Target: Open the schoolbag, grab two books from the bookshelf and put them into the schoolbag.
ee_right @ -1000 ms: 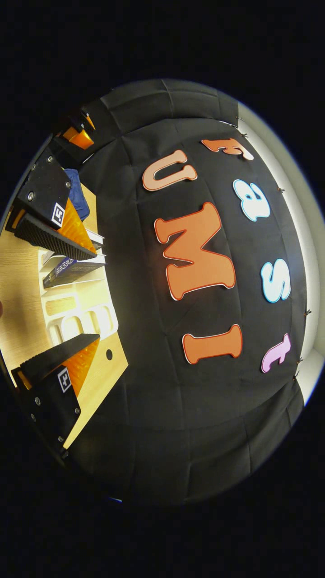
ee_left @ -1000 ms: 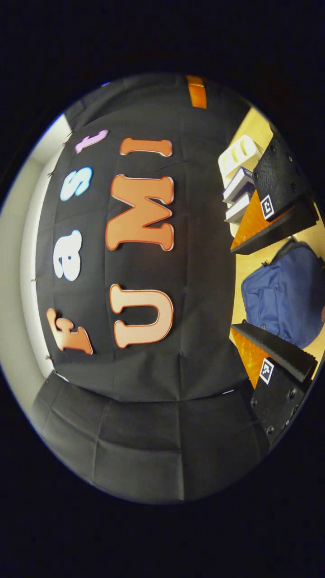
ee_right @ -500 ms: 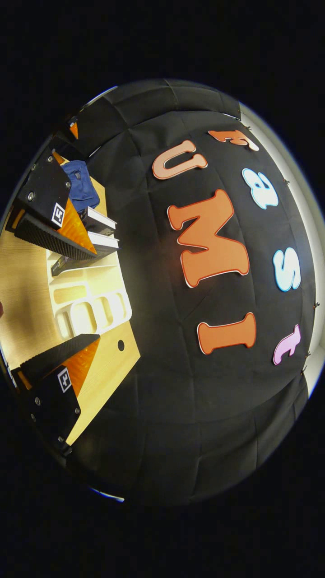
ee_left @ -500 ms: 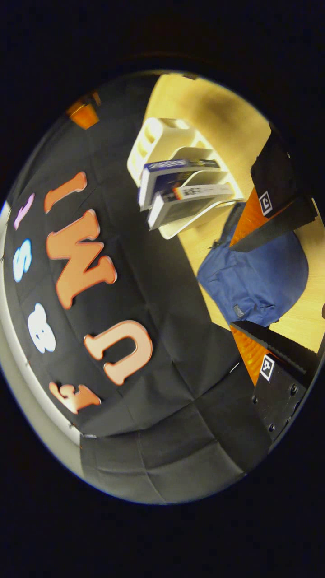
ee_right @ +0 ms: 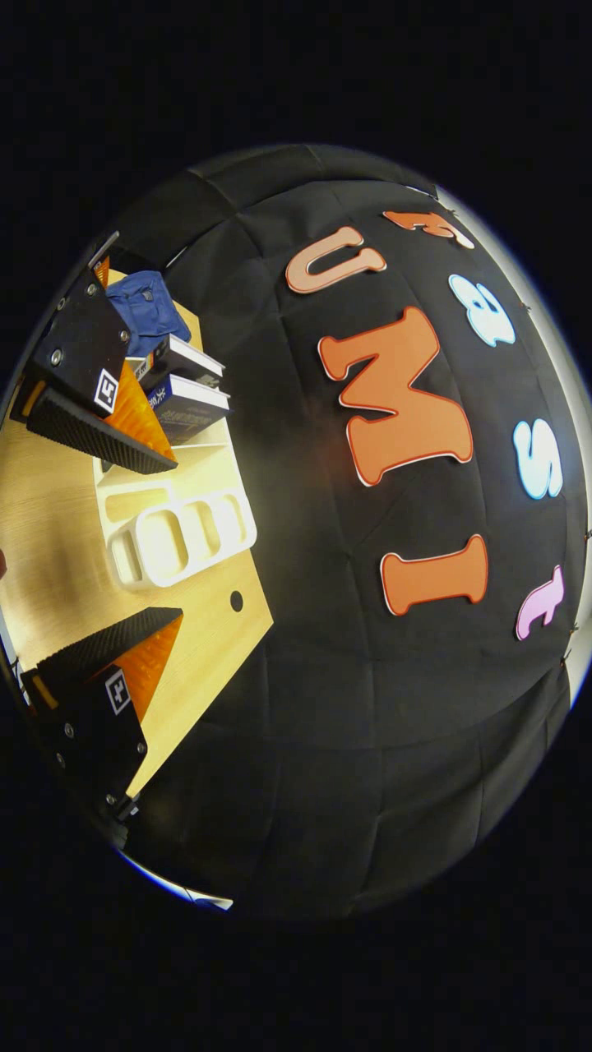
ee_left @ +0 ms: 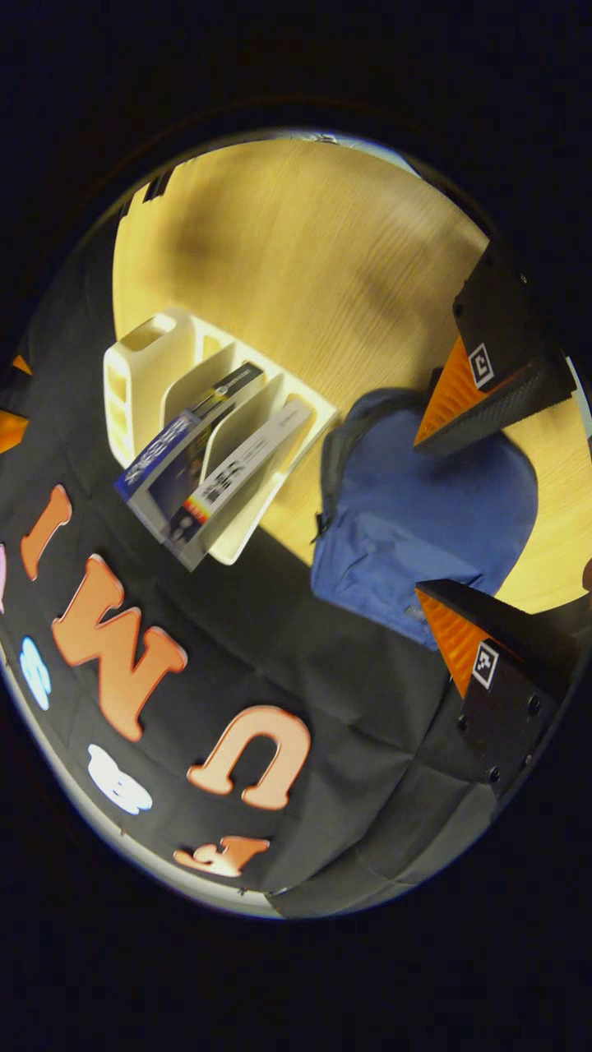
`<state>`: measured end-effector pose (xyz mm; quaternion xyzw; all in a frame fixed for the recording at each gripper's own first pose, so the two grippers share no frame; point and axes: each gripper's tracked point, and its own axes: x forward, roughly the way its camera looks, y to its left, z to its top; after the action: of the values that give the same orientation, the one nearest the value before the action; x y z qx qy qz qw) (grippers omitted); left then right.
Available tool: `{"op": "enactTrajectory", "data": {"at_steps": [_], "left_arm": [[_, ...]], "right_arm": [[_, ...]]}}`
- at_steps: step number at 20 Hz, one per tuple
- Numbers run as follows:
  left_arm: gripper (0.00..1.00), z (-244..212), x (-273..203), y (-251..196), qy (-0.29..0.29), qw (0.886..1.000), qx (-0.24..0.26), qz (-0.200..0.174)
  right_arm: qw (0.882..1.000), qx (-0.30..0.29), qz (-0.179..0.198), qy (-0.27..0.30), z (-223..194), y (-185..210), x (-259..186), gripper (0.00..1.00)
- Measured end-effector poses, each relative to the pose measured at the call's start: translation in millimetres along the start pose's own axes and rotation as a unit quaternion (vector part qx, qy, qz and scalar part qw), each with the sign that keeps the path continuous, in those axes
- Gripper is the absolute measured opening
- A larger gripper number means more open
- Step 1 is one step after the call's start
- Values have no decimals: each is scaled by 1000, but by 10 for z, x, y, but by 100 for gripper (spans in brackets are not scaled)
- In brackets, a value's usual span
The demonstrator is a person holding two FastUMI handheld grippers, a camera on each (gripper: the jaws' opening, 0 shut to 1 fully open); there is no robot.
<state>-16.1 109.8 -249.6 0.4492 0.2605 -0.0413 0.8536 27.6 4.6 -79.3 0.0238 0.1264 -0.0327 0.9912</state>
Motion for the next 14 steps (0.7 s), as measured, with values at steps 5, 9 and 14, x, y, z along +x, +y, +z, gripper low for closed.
{"op": "enactTrajectory", "data": {"at_steps": [5, 9, 14], "left_arm": [[97, -42, 176, -168, 33, 997, 51, -57], [97, -93, 294, -295, 58, 992, 72, -87], [97, -211, 364, -366, 86, 989, 73, -101]], "right_arm": [[1000, 17, -15, 21, -138, -143, 78, 96], [999, 21, -21, 27, -193, -193, 88, 97], [998, 32, -26, 38, -225, -246, 86, 97]]}}
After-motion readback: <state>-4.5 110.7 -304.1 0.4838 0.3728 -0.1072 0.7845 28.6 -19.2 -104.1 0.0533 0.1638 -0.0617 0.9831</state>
